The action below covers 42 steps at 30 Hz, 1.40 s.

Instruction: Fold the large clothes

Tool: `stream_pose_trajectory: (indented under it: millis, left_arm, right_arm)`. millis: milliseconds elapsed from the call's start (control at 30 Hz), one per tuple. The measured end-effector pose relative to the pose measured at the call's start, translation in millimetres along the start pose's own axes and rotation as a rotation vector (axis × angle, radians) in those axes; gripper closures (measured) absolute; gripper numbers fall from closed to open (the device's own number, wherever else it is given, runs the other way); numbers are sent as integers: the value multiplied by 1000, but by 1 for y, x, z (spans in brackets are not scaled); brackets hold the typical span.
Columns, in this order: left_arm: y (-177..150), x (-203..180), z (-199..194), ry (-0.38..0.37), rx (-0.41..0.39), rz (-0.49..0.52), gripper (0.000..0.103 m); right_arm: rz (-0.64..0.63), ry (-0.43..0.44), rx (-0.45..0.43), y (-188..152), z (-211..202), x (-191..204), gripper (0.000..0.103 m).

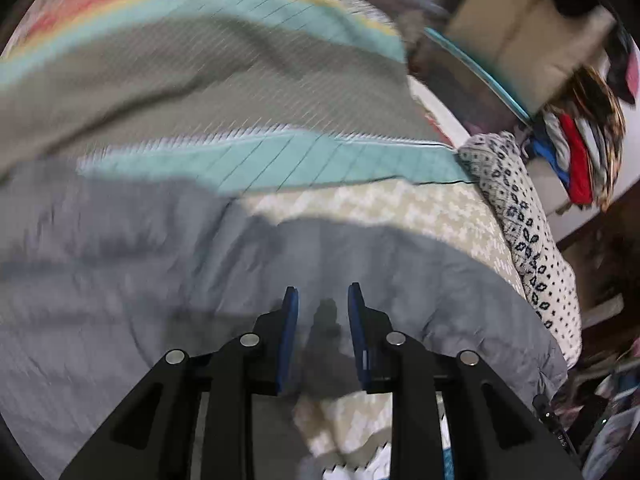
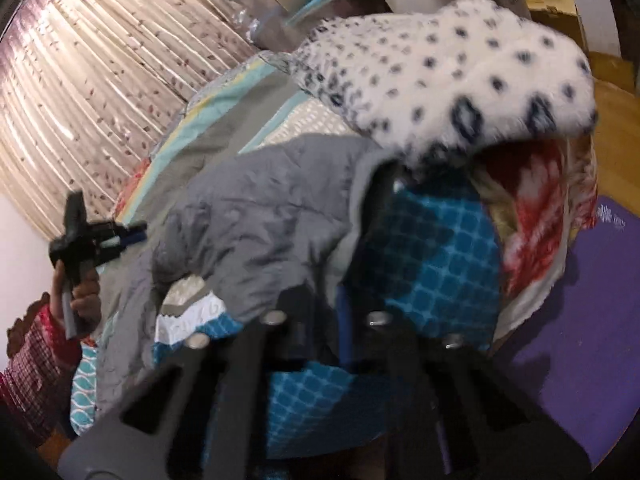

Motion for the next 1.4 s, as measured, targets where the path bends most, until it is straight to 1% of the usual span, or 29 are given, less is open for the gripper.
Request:
stream_pose_trajectory:
  millis: [33,100,133,167,200,233,300,333,367,400,433,467,533,600,667,733,800,833,933,1000,1033,1133,1167,1233,1267,1300,1333,1367,1400]
  left_arm:
    - [-6,7,5,-8,12,-24,58]
    - [-14,9,17,4,30,-12,58]
    - [-17,8,23,21,35,4,58]
    - [-19,6,34,65,37,33,58]
    - [-19,6,44,105,41,47,58]
    - [-21,9,60,160,65,51,58]
    - [-26,13,84,236,105,63,58]
    - [-24,11,85,265,74,81,58]
    - [-21,5,85,320,51,123,58]
    - [-21,3,85,345,55,143,58]
    - [-20,-1,83,367,57,175,58]
    - [-19,-4,78,366,59,191,58]
    - [-15,-8,59,334,22,182,58]
    - [-6,-9,17,270,-96,134,58]
    - [-4,-6,-16,191,-165,73,58]
    - [-10,3,-37,152,-183,34,58]
    - [-26,17,-48,126,-172,20,58]
    - [-35,23,-51,133,-161,23,58]
    - [-71,42,-50,169,-113,46,58]
    - [-105,54,-45,197,-58,65,58]
    - [-114,57,-42,203,-41,67,58]
    - [-153,74,-27,239,54,57,58]
    - [-159,78,-23,254,70,64,58]
    - [-163,80,-17,286,74,91,57]
    - [-162,80,-19,289,75,85,58]
    - [-161,79,-23,278,83,66,57]
    - [-159,76,-28,244,86,45,58]
    - [-155,72,-41,188,59,25,58]
    - [-151,69,-54,167,23,25,58]
  right_arm:
    - [-14,3,-63,9,-14,5,100]
    - [-34,-39,-134,24,-29,6,100]
    - [-49,-76,-177,34,-38,5,100]
    - [-62,-110,-204,41,-42,2,100]
    - [-64,-145,-207,46,-41,-3,100]
    - [-62,-171,-199,48,-35,-7,100]
    - [-62,-252,-153,46,-14,-25,100]
    - [-64,-305,-106,41,3,-35,97]
    - [-60,-325,-75,36,12,-40,96]
    - [-48,-327,-79,33,12,-41,90]
    - [-38,-329,-103,33,5,-39,82]
    - [-33,-325,-126,33,-1,-38,61]
    - [-17,-303,-199,36,-21,-33,42]
    - [-19,-299,-243,38,-40,-29,42]
    - [-15,-304,-255,37,-52,-28,42]
    - [-6,-267,-265,36,-61,-18,42]
    - [-36,-210,-243,27,-60,3,42]
    - [-63,-185,-227,28,-56,15,42]
    - [-166,-80,-157,13,-30,65,44]
    - [-204,-20,-106,2,-9,94,45]
    - [-231,23,-81,-5,5,113,45]
    - [-262,65,-29,-9,41,138,45]
    - [-254,53,-8,-11,51,138,45]
    - [-225,-105,56,-8,90,115,45]
    - [-210,-206,107,-9,108,98,53]
    - [-183,-245,143,-9,120,85,54]
    - [-132,-228,113,-3,114,84,54]
    - [-103,-230,112,0,106,87,54]
    - [-81,-200,92,2,93,96,54]
Point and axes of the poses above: each gripper's, at about its wrist camera, not at the fingertips, and z roughly the way its jaws point, x to its left, y to its top, the point moved 8 cm from there along z, roughly the way its jaws point, and after that the axes turned 3 degrees about z, right-handed, at the moved point
